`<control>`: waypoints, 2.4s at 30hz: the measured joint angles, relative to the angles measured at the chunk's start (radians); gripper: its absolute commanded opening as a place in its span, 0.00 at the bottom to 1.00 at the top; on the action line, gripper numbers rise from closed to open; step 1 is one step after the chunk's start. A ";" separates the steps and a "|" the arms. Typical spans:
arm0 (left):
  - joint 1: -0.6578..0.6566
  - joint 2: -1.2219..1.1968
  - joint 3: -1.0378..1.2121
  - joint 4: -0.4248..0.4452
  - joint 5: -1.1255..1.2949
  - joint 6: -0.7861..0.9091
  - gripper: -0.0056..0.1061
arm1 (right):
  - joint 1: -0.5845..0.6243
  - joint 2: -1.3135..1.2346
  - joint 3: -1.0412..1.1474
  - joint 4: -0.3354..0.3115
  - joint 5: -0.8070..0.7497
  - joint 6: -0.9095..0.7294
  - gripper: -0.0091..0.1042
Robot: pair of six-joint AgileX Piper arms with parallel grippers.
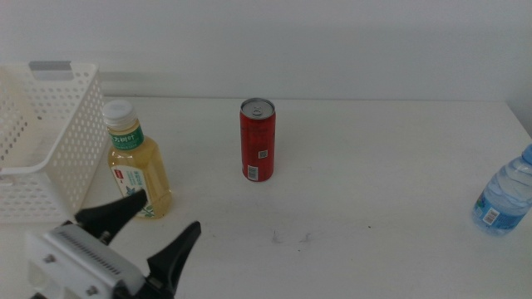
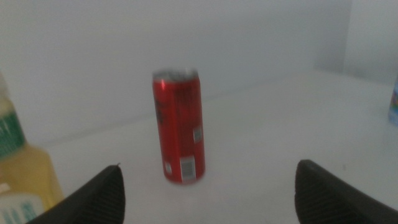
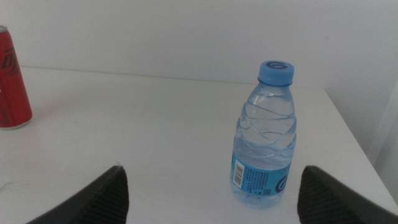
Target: Use arms to grab the bottles and put them into the dustbin to the left of the table.
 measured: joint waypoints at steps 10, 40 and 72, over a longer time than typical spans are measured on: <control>-0.002 0.131 -0.071 0.006 -0.021 -0.015 0.89 | 0.000 0.000 0.000 0.000 0.000 0.000 0.86; -0.002 0.447 -0.439 0.058 0.080 -0.122 0.89 | 0.000 0.000 0.000 0.000 0.000 0.000 0.86; -0.002 0.889 -0.940 -0.063 0.186 -0.079 0.89 | 0.000 0.000 0.000 0.000 0.000 0.000 0.86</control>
